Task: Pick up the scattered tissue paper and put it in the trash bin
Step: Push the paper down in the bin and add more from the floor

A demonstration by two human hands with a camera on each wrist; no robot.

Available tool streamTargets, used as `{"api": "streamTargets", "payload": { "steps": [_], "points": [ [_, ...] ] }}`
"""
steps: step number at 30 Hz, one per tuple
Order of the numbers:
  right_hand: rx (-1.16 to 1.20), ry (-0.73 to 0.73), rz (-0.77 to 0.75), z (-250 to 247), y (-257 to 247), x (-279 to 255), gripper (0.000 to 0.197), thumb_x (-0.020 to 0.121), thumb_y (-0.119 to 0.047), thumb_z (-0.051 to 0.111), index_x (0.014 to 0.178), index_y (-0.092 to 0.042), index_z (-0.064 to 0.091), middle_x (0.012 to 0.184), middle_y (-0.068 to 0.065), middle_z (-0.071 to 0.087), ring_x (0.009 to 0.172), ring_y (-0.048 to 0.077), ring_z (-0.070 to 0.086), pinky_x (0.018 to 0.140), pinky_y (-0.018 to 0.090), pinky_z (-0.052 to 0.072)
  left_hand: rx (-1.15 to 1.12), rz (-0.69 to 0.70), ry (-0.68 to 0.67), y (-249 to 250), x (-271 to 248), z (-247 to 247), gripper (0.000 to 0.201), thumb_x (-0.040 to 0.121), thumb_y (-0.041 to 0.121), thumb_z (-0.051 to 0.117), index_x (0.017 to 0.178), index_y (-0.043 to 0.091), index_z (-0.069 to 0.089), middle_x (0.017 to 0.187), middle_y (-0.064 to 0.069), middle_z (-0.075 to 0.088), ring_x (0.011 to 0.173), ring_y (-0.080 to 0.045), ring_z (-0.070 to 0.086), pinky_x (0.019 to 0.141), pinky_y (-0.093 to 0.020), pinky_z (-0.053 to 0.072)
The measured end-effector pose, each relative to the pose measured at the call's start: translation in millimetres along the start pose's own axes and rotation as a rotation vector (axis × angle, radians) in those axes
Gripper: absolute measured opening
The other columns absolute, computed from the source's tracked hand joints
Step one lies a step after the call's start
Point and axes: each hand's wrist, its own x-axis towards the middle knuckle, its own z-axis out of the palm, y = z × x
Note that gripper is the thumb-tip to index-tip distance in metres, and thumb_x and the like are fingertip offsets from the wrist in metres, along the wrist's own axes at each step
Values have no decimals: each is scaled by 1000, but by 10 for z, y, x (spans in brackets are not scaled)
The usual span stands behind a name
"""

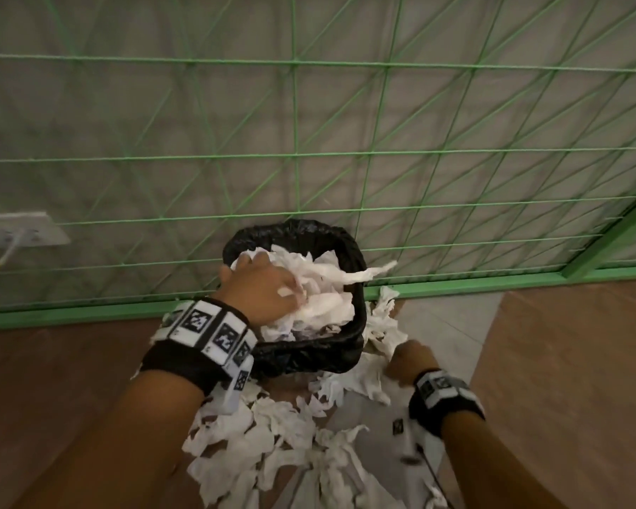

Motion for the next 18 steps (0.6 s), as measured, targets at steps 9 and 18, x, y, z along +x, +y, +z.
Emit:
{"api": "streamTargets", "payload": {
  "steps": [9, 18],
  "points": [
    [719, 470, -115, -1692, -71, -498, 13, 68, -3, 68, 58, -7, 60, 50, 9, 56, 47, 23, 53, 60, 33, 50, -150, 453, 273, 378, -303, -86, 24, 94, 37, 44, 115, 34, 55, 156, 11, 21, 143, -19, 16, 111, -51, 26],
    [863, 779, -629, -2317, -666, -1440, 14, 69, 5, 66, 75, -6, 60, 62, 8, 59, 51, 14, 56, 52, 22, 48, 265, 208, 171, 436, -136, 26, 29, 94, 26, 37, 103, 14, 62, 116, -6, 58, 114, -30, 47, 105, -59, 23]
  ]
}}
